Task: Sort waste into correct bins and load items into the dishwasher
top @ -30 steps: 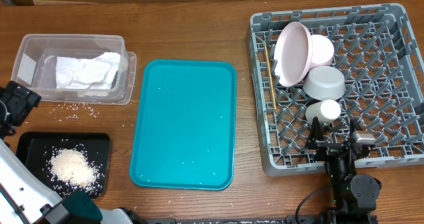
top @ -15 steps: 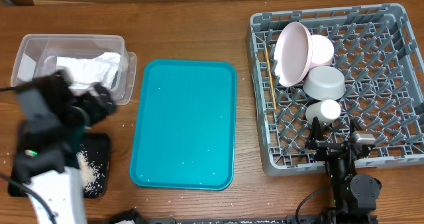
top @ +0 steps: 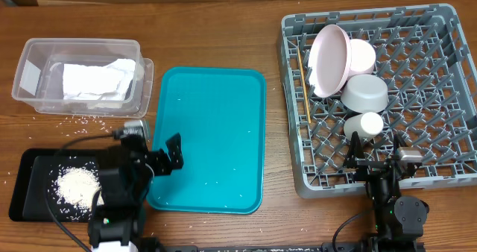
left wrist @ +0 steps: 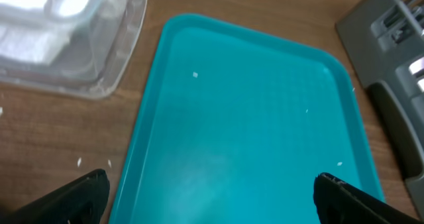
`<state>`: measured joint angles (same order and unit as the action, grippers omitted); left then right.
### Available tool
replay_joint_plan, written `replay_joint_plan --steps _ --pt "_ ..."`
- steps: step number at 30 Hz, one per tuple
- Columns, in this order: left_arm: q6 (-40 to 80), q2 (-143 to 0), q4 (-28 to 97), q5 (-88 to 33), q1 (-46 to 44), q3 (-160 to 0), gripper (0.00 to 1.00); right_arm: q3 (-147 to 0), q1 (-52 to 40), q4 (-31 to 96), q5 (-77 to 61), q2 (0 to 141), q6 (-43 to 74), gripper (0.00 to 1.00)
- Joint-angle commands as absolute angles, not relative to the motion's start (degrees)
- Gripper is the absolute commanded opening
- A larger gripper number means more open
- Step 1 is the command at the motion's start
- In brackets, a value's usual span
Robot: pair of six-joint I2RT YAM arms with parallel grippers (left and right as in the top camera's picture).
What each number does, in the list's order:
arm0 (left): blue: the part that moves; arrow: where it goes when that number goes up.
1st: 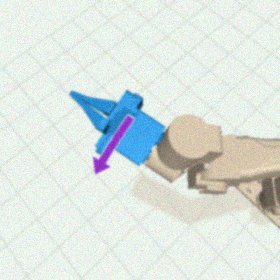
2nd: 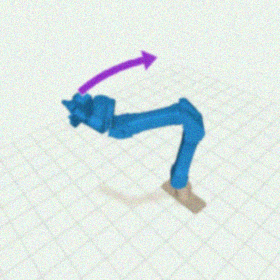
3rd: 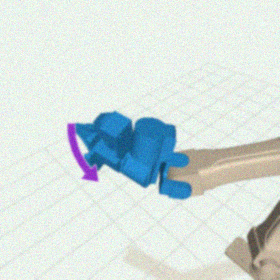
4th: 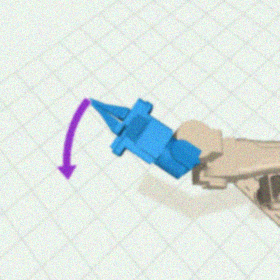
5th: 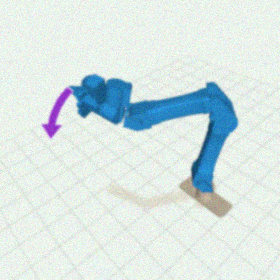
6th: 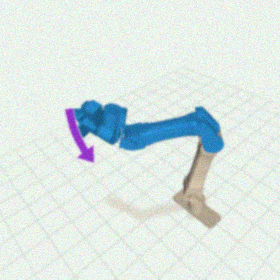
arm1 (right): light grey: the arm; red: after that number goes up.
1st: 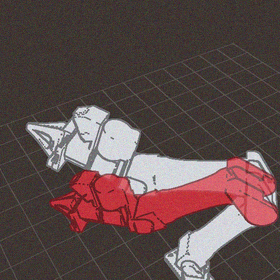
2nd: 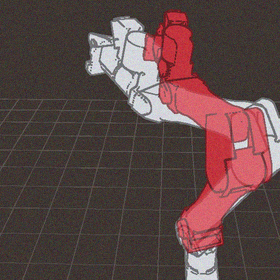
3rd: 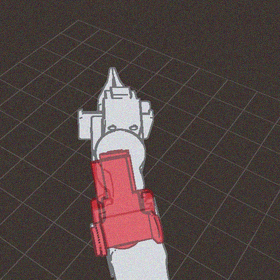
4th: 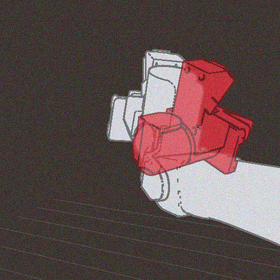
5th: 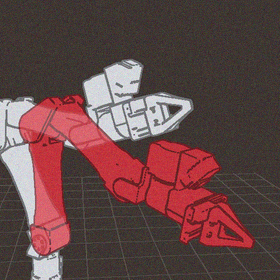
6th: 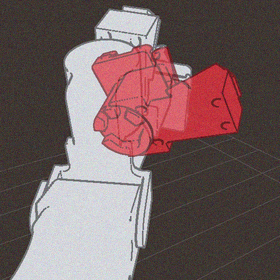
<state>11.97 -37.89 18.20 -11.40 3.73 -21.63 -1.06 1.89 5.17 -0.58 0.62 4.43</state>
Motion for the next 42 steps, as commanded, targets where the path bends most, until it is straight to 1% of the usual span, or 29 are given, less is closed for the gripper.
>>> replay_joint_plan --steps 1,9,13,17,21,23,27,33,36,42 --pt "11.14 -32.80 17.72 -11.44 3.33 -17.34 1.00 -0.47 2.28 4.84 -0.12 0.16 4.05 1.00" --pt "10.24 -14.63 17.41 -11.64 3.33 -10.85 1.00 -0.47 2.28 4.84 -0.12 0.16 4.05 1.00" --pt "10.28 -7.73 12.05 -11.68 3.33 -5.45 1.00 -0.47 2.28 4.84 -0.12 0.16 4.05 1.00" --pt "10.26 -3.86 2.81 -11.68 3.33 -0.10 1.00 -0.47 2.28 4.84 -0.12 0.16 4.05 1.00" --pt "9.74 -0.16 2.24 -9.45 3.29 -0.27 1.00 -0.47 2.28 4.84 -0.12 0.16 4.05 1.00" --pt "8.71 -0.19 1.39 -8.43 3.01 -0.27 1.00 -0.47 2.28 4.84 -0.12 0.16 4.05 1.00" --pt "8.73 -0.19 3.99 -5.76 2.81 -0.27 1.00 -0.47 2.28 4.84 -0.12 0.16 4.05 1.00" --pt "8.75 -0.19 4.01 -5.43 2.72 -0.27 1.00 -0.47 2.28 4.84 -0.12 0.16 4.05 1.00" --pt "8.71 -0.19 4.03 -5.52 1.08 -0.27 1.00 -0.47 2.28 4.84 -0.12 0.16 4.05 1.00" --pt "2.57 -0.19 4.05 -5.56 -2.83 -0.27 1.00 -0.47 2.28 4.84 -0.12 0.16 4.05 1.00"
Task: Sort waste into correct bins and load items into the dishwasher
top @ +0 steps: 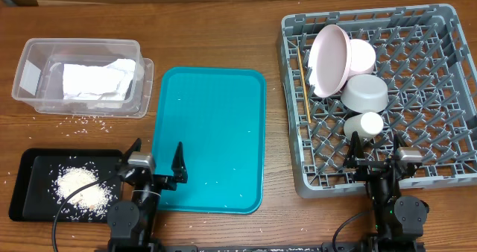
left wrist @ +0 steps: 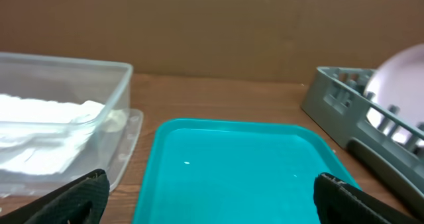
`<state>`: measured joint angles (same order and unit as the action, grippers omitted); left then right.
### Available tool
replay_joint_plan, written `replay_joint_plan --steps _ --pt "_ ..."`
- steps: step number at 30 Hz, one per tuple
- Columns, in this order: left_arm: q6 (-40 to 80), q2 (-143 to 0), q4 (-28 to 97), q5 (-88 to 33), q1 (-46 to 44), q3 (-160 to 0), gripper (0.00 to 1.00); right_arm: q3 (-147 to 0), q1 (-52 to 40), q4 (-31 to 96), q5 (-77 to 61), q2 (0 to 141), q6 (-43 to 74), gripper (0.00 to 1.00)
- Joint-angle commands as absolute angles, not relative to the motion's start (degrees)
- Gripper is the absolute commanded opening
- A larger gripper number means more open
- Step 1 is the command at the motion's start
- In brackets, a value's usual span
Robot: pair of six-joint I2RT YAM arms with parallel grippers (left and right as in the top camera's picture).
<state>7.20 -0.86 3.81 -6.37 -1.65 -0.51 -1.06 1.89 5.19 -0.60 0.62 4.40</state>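
Observation:
The teal tray (top: 211,136) lies mid-table with only a few rice grains on it, and fills the low middle of the left wrist view (left wrist: 238,171). My left gripper (top: 156,162) sits low at the tray's front left corner, open and holding nothing, its fingertips (left wrist: 79,197) at the frame's bottom corners. The grey dish rack (top: 380,95) on the right holds a pink bowl (top: 332,58), a grey bowl (top: 365,94), a white cup (top: 365,124) and a chopstick (top: 303,84). My right gripper (top: 376,146) rests at the rack's front edge, open and empty.
A clear plastic bin (top: 78,77) with white paper in it stands at the back left, also seen in the wrist view (left wrist: 59,131). A black tray (top: 33,170) with a heap of rice lies at the front left. Loose rice grains are scattered on the wood between them.
My left arm has drawn back from over the tray's left edge to the table's front. Its camera, then tilted down at the tray, now looks level across the table. The right arm is unmoved.

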Motion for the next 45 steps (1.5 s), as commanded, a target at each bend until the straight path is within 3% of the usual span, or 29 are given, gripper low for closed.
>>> replay_joint_plan --steps 1,45 --pt "2.55 -0.19 4.05 -5.43 -2.81 -0.27 1.00 -0.47 2.28 4.84 -0.12 0.16 4.05 1.00" --pt "-1.74 -0.23 4.16 -4.08 -2.55 -0.27 1.00 -0.47 2.28 4.84 -0.12 0.16 4.05 1.00"
